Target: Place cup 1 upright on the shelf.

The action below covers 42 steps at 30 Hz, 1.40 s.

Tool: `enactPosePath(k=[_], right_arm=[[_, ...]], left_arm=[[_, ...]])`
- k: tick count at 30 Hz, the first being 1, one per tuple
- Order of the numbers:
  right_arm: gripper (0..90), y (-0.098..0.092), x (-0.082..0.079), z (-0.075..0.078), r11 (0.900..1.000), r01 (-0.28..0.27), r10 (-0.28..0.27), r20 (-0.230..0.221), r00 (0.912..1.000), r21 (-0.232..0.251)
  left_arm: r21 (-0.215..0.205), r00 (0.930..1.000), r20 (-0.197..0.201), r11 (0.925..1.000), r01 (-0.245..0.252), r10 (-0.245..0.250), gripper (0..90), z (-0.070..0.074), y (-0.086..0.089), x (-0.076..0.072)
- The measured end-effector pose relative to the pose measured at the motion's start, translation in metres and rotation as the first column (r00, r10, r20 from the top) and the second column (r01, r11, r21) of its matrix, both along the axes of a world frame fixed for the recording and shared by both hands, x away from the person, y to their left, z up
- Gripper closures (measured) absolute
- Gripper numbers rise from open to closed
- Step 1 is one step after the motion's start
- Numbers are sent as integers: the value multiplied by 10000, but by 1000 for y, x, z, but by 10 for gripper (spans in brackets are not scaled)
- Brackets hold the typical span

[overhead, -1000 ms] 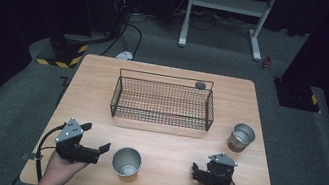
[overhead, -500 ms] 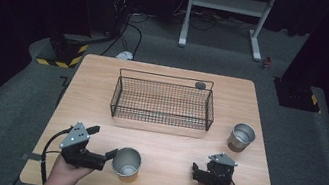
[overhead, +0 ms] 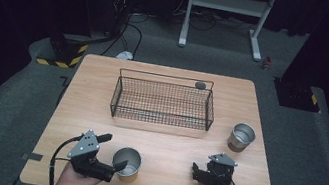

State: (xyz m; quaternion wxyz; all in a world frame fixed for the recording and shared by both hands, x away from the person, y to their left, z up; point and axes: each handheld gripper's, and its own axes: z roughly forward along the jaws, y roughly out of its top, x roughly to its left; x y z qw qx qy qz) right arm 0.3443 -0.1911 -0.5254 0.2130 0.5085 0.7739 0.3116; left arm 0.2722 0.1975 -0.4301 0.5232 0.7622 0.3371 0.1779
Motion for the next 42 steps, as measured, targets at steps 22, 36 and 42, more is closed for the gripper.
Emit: enactPosePath(k=[22, 36, 42], right_arm=[[95, 0, 0, 0, 10000, -3, 3, -1, 10000, 1], [95, 0, 0, 0, 10000, -3, 3, -1, 10000, 1], [95, 0, 0, 0, 10000, -3, 3, -2, 10000, -1]], left_arm=[[427, 9982, -49, 9973, 595, -594, 0, -18, -20, -5], [578, 9977, -260, 9962, 647, -632, 0, -32, -22, -1], [689, 9964, -354, 9945, 790, -767, 0, -38, -23, -1]])
